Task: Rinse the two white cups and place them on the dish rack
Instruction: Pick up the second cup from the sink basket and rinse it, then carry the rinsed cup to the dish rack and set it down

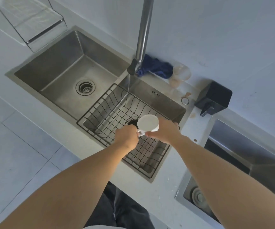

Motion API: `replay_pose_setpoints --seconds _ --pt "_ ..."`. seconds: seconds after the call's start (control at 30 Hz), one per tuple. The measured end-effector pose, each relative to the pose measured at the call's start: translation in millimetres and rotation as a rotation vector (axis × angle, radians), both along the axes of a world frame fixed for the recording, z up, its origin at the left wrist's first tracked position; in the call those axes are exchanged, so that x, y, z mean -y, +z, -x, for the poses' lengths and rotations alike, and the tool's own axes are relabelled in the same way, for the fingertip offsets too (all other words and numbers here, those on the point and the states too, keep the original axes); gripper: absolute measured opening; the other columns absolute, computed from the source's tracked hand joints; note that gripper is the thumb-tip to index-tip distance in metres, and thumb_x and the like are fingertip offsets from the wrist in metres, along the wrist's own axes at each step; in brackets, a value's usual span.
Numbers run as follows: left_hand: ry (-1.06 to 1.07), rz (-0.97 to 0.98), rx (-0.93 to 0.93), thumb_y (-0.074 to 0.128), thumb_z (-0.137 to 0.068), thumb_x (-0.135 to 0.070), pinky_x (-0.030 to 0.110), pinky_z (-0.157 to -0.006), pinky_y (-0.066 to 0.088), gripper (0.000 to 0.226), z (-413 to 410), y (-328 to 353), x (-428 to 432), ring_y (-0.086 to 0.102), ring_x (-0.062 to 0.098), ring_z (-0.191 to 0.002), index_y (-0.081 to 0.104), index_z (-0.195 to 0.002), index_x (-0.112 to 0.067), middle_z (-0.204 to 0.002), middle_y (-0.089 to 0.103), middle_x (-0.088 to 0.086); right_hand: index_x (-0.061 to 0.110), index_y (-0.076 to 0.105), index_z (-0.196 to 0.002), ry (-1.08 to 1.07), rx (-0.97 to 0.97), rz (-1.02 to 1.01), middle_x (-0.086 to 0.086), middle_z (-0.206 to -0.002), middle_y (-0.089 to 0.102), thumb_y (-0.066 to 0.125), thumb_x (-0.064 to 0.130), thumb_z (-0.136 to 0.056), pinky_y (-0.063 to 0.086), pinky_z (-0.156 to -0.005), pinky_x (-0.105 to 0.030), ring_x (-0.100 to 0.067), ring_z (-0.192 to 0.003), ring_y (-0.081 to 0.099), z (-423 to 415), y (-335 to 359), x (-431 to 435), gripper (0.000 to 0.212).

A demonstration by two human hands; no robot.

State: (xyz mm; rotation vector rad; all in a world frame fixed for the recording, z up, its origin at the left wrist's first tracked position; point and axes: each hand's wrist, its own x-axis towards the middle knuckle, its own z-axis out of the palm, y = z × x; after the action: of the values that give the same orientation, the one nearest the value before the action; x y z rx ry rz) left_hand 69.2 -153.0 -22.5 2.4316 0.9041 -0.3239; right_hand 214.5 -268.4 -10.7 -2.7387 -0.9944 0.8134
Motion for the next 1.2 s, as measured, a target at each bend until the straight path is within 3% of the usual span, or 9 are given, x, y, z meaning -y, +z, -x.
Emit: replay_pose_setpoints --seconds 0.13,0.23,0.37,0.53,0.67,0.8,0.93,1.07,1.2 --pt "0.033 -0.047 0.050 0.050 -0.098 -0.023 0.042 -0.081 0.050 0.018 9 25 -10 0.060 0.020 -0.072 0.066 -0.093 -0.017 -0.078 0.063 -0.001 0.032 0.042 -0.105 0.018 0.009 -0.057 0.012 -0.090 0.058 0.070 0.069 -0.059 0.031 -0.085 -0.039 -0.017 -0.088 0.055 4 28 -15 0.065" --pt "0.071 -0.109 0.105 0.049 -0.099 -0.022 0.036 -0.076 0.043 0.020 22 47 -24 0.057 0.018 -0.070 0.068 -0.095 -0.019 -0.076 0.061 -0.006 0.023 0.050 -0.116 0.057 0.020 -0.102 0.008 -0.094 0.063 0.068 0.070 -0.059 0.033 -0.083 -0.038 -0.019 -0.089 0.057 12 51 -36 0.076" --pt "0.142 -0.187 0.167 0.047 -0.100 -0.028 0.039 -0.077 0.044 0.024 46 80 -54 0.052 0.018 -0.066 0.068 -0.096 -0.018 -0.074 0.061 -0.004 0.020 0.051 -0.124 0.116 0.001 -0.201 0.004 -0.103 0.066 0.074 0.066 -0.065 0.050 -0.092 -0.043 -0.021 -0.097 0.063 30 82 -73 0.078" --pt "0.249 -0.212 0.240 0.049 -0.099 -0.022 0.037 -0.074 0.048 0.022 84 118 -109 0.064 0.027 -0.076 0.069 -0.095 -0.016 -0.079 0.068 0.003 0.017 0.049 -0.133 0.205 -0.081 -0.339 0.003 -0.112 0.066 0.080 0.055 -0.070 0.057 -0.088 -0.038 -0.017 -0.101 0.063 61 116 -137 0.079" --pt "0.309 -0.252 0.306 0.049 -0.099 -0.020 0.035 -0.071 0.051 0.023 119 135 -163 0.066 0.027 -0.080 0.071 -0.098 -0.013 -0.085 0.072 0.007 0.020 0.051 -0.130 0.270 -0.058 -0.422 0.008 -0.107 0.064 0.082 0.053 -0.069 0.055 -0.082 -0.031 -0.014 -0.099 0.063 93 136 -200 0.075" --pt "0.375 -0.274 0.337 0.049 -0.097 -0.021 0.034 -0.070 0.048 0.023 160 140 -230 0.066 0.028 -0.083 0.071 -0.093 -0.015 -0.087 0.072 0.005 0.022 0.051 -0.129 0.315 -0.044 -0.421 0.008 -0.106 0.062 0.081 0.053 -0.070 0.054 -0.081 -0.033 -0.016 -0.098 0.060 131 148 -278 0.073" --pt "0.429 -0.297 0.366 0.051 -0.096 -0.019 0.029 -0.062 0.038 0.020 206 142 -312 0.065 0.026 -0.075 0.070 -0.089 -0.016 -0.080 0.071 0.002 0.023 0.053 -0.129 0.329 -0.060 -0.417 0.007 -0.111 0.065 0.081 0.053 -0.070 0.055 -0.085 -0.038 -0.017 -0.101 0.063 176 154 -363 0.072" --pt "0.448 -0.289 0.355 0.048 -0.095 -0.017 0.028 -0.057 0.034 0.023 250 149 -392 0.057 0.024 -0.064 0.068 -0.084 -0.016 -0.065 0.056 -0.004 0.024 0.055 -0.124 0.335 -0.061 -0.462 0.008 -0.106 0.066 0.083 0.051 -0.068 0.055 -0.079 -0.036 -0.016 -0.097 0.064 220 162 -442 0.068" --pt "0.464 -0.286 0.349 0.045 -0.097 -0.018 0.028 -0.058 0.040 0.027 289 160 -456 0.059 0.021 -0.065 0.069 -0.086 -0.017 -0.074 0.067 -0.001 0.021 0.053 -0.128 0.365 -0.091 -0.469 0.005 -0.111 0.066 0.084 0.050 -0.067 0.056 -0.086 -0.041 -0.018 -0.102 0.064 255 171 -511 0.074"
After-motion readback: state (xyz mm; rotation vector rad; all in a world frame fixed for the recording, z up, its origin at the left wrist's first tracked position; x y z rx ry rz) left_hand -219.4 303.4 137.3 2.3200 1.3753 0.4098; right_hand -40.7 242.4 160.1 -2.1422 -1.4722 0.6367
